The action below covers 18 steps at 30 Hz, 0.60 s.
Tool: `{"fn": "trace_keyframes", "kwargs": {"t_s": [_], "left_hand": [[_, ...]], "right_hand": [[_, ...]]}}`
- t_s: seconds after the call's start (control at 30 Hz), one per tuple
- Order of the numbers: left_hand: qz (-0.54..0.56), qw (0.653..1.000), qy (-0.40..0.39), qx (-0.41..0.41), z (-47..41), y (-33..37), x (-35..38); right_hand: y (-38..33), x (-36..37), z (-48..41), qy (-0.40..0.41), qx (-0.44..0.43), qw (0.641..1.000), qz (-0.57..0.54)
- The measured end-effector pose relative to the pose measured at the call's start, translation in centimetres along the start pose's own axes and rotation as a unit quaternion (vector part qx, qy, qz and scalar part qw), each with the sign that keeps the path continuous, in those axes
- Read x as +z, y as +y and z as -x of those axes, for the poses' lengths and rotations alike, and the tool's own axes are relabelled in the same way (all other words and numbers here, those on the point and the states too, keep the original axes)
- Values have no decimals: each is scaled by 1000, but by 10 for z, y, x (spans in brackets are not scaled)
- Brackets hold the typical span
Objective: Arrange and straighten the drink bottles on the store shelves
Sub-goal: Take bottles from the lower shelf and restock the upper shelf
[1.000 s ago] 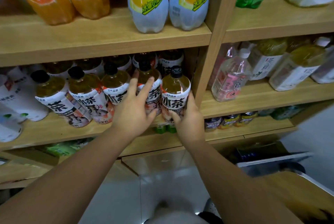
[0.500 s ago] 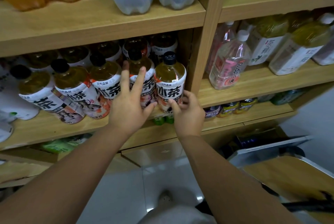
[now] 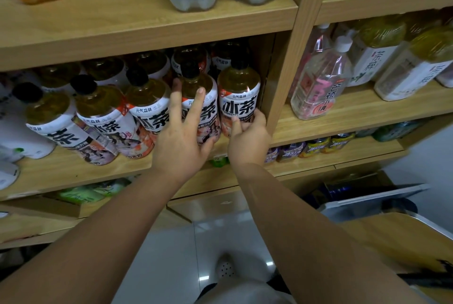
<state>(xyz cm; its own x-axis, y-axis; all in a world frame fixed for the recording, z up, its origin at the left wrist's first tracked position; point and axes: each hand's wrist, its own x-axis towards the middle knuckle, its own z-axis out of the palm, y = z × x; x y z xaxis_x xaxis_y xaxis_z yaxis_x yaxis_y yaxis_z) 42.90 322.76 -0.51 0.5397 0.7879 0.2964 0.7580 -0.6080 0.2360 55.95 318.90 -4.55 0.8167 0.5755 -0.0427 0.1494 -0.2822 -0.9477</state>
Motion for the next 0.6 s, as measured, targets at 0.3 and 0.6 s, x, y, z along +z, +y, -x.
{"fn": "trace_keyframes", "kwargs": {"t_s": [0.3, 0.6], "left_hand": [[38, 999, -16, 5, 2, 0, -10], [149, 983, 103, 34, 17, 32, -46]], "right_hand": [[-7, -25, 8, -78, -47, 996, 20], [-55, -129, 10, -29, -251, 967, 31]]}}
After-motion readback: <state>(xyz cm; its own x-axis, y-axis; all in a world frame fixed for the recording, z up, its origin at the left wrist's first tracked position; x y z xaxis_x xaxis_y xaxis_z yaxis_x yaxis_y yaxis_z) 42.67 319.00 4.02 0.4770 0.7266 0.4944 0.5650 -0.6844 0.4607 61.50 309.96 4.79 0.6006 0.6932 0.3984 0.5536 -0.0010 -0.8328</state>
